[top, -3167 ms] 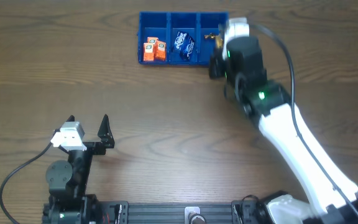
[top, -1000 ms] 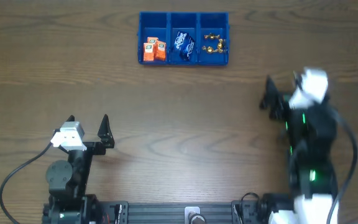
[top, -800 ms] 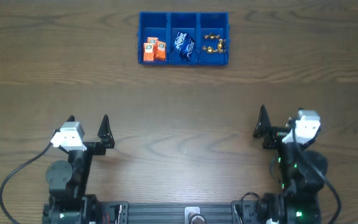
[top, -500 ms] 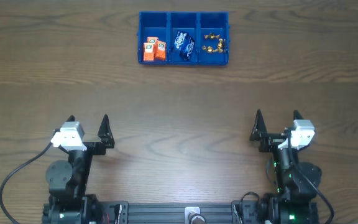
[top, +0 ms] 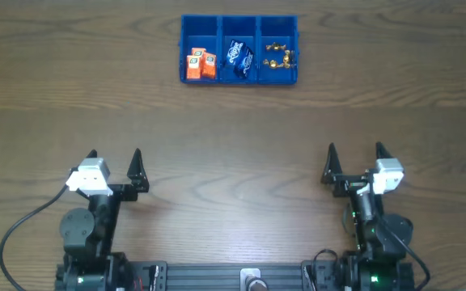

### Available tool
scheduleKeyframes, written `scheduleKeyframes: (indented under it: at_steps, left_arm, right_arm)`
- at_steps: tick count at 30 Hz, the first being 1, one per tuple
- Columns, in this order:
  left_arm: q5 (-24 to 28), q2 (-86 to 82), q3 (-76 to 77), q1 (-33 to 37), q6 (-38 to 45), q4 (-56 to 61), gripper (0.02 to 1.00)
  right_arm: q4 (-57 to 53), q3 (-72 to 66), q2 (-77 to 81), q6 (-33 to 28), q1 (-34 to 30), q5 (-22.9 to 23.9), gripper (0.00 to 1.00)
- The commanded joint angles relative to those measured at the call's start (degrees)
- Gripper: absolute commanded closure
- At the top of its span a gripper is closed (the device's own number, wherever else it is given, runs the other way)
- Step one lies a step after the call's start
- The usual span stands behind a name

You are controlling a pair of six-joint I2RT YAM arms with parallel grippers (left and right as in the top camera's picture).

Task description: Sort Candies Into Trays

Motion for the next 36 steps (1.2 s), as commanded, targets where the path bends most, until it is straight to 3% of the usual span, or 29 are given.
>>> scheduleKeyframes:
  at_steps: [1, 15, 22, 36]
  left_arm:
    - [0.79, -0.22, -1.09, 0.39, 0.61, -1.97, 0.020]
    - [0.79, -0.22, -1.09, 0.39, 0.61, -1.97, 0.020]
    - [0.79, -0.22, -1.09, 0.39, 0.61, -1.97, 0.020]
    - [0.79, -0.22, -1.09, 0.39, 0.61, -1.97, 0.020]
  right_arm:
    - [-2.25, -0.17, -0.50, 0.39, -0.35, 0.57, 0.003]
    - [-2.93, -0.11, -0.46, -0.04, -0.44, 0.59, 0.003]
    - [-2.97, -0.11, -0.46, -9.57, -0.39, 0.50, 0.003]
    - [-2.93, -0.11, -0.46, -9.90, -0.39, 0.55, 0.003]
